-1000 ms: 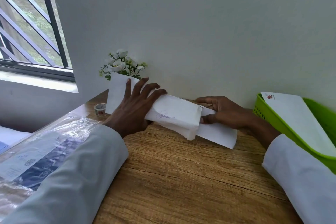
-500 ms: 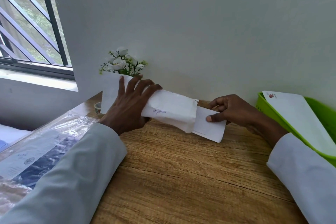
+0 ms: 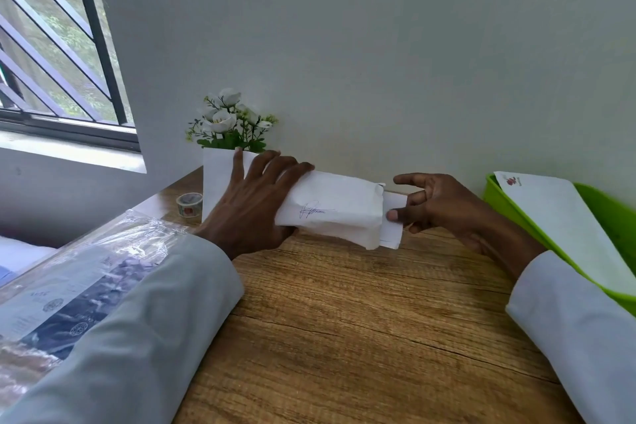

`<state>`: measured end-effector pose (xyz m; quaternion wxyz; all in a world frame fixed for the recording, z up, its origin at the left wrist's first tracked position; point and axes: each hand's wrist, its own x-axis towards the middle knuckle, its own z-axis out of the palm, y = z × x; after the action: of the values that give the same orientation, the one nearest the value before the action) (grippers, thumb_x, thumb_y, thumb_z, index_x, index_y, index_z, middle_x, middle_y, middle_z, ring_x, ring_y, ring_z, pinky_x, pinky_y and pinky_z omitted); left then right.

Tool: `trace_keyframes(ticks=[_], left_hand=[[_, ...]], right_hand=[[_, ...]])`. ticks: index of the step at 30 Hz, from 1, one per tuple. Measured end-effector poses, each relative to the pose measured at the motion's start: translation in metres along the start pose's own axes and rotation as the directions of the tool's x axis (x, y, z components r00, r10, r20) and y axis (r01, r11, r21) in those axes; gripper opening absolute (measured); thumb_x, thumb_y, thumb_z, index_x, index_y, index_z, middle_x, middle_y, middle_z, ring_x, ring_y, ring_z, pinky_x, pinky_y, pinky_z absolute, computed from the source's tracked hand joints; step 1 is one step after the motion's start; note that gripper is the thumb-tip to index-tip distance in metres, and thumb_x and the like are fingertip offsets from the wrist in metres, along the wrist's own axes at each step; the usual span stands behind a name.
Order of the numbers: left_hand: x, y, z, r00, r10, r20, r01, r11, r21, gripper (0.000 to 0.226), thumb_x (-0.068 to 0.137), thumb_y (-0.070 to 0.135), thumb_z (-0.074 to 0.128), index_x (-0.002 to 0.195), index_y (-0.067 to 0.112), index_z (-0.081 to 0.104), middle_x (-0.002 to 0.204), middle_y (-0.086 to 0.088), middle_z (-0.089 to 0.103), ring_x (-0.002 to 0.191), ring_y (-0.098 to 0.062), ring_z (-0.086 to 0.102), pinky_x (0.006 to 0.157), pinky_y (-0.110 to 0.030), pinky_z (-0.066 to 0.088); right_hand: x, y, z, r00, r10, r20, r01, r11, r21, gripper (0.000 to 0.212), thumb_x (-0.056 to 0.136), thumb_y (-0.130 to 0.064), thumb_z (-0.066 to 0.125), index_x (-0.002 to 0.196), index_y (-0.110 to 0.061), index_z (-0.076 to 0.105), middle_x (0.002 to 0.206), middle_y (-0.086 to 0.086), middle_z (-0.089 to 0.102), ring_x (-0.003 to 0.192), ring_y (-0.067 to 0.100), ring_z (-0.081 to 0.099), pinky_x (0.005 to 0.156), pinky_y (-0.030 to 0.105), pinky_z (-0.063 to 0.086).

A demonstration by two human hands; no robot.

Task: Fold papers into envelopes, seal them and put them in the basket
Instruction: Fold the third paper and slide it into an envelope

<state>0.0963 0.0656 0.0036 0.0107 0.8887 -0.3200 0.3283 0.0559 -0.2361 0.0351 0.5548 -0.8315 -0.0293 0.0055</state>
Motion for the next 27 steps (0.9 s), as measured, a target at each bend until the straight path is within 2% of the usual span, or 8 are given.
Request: trace_keyframes(ticks=[6,9,13,17,22,27], left_hand=[[0.004,0.013,0.001,0.998,0.062,0.018,-0.061,0.998,-0.033,0.09,0.07,0.058,0.067,0.146,0.021,0.035,0.139,-0.006,0.047,0.133,-0.029,0.037,0.109,-0.073,0.012],[0.004,0.013,-0.001,0.999,0.052,-0.001,-0.052,0.998,-0.041,0.09,0.071,0.059,0.065,0.146,0.021,0.034,0.139,-0.004,0.048,0.132,-0.026,0.039,0.109,-0.073,0.012],[0.003,0.01,-0.006,0.999,0.02,-0.028,-0.022,0.999,-0.043,0.09,0.069,0.062,0.065,0.145,0.022,0.035,0.137,-0.003,0.049,0.129,-0.026,0.04,0.109,-0.073,0.014],[0.004,0.013,-0.009,0.999,0.019,-0.032,-0.02,0.998,-0.051,0.09,0.07,0.063,0.063,0.145,0.022,0.036,0.137,-0.004,0.05,0.128,-0.027,0.04,0.109,-0.073,0.015],[0.006,0.017,-0.01,0.999,0.017,-0.038,-0.02,0.996,-0.09,0.087,0.072,0.061,0.064,0.144,0.023,0.037,0.136,-0.005,0.05,0.127,-0.027,0.043,0.108,-0.074,0.016],[0.006,0.019,-0.014,1.0,0.005,-0.031,-0.008,0.994,-0.104,0.086,0.072,0.06,0.065,0.145,0.022,0.037,0.136,-0.006,0.05,0.127,-0.028,0.044,0.109,-0.073,0.015]], right_hand=[[0.002,-0.004,0.021,0.996,-0.068,-0.05,0.073,0.993,0.097,0.082,0.077,0.009,0.074,0.148,-0.008,0.037,0.079,0.007,0.078,0.068,0.022,0.074,0.058,0.029,0.06],[0.001,-0.007,0.022,0.993,-0.101,-0.061,0.108,0.985,0.132,0.085,0.076,0.003,0.077,0.149,-0.009,0.035,0.081,0.008,0.078,0.067,0.021,0.075,0.056,0.026,0.058],[-0.005,-0.011,0.012,0.993,-0.104,-0.056,0.113,0.974,0.195,0.105,0.059,-0.012,0.087,0.149,-0.007,0.034,0.082,0.012,0.078,0.066,0.022,0.074,0.054,0.024,0.056],[-0.008,-0.012,0.012,0.991,-0.124,-0.058,0.134,0.965,0.225,0.119,0.044,-0.024,0.088,0.149,-0.006,0.035,0.08,0.012,0.077,0.06,0.019,0.071,0.052,0.024,0.055],[-0.005,-0.011,0.021,0.983,-0.164,-0.08,0.177,0.965,0.194,0.086,0.075,0.002,0.078,0.149,-0.009,0.036,0.076,0.006,0.077,0.051,0.015,0.065,0.048,0.024,0.052],[-0.002,-0.007,0.028,0.978,-0.189,-0.094,0.203,0.962,0.184,0.079,0.078,0.001,0.075,0.147,-0.011,0.039,0.079,0.004,0.078,0.049,0.012,0.063,0.046,0.023,0.049]])
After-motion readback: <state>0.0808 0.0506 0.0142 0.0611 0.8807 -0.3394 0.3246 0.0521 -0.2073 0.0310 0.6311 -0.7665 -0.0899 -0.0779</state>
